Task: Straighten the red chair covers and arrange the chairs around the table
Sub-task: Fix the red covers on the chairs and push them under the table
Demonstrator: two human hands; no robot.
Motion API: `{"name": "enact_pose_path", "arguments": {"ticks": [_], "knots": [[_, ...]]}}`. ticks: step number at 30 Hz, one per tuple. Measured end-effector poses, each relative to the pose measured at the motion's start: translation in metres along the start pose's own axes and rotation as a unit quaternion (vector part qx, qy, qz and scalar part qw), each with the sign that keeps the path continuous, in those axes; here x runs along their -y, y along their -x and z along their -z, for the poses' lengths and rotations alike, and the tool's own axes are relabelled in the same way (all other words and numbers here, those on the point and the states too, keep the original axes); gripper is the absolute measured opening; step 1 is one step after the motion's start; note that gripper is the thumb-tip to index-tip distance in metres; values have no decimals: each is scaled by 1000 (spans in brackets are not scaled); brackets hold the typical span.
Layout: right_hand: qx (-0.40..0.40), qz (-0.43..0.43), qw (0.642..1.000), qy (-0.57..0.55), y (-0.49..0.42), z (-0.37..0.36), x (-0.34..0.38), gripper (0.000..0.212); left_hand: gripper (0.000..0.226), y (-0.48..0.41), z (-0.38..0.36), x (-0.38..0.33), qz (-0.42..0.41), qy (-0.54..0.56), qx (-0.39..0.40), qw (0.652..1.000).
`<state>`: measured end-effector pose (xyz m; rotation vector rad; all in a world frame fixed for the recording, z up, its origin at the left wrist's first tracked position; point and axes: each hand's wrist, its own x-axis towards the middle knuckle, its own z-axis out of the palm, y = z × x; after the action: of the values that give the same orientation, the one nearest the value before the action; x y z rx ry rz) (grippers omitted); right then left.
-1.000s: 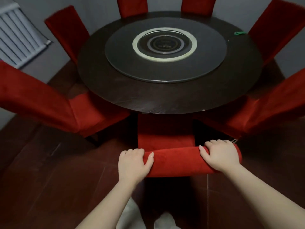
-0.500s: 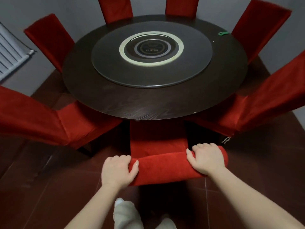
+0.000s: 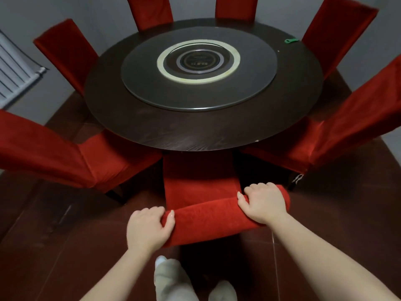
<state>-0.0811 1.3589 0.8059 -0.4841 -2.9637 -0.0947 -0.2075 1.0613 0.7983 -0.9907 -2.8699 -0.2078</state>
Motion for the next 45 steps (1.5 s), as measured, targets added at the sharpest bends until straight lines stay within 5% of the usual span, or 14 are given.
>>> {"name": "enact_pose_path", "arguments": {"ticks": [18,45], "knots": [[-38,-9,999,3,10,-2,30,51,42,-29,2,41,-52,-23,-32,998],[-42,-32,999,10,5,-1,11,52,47,-25,-1,8,18,-19,21,999]]}}
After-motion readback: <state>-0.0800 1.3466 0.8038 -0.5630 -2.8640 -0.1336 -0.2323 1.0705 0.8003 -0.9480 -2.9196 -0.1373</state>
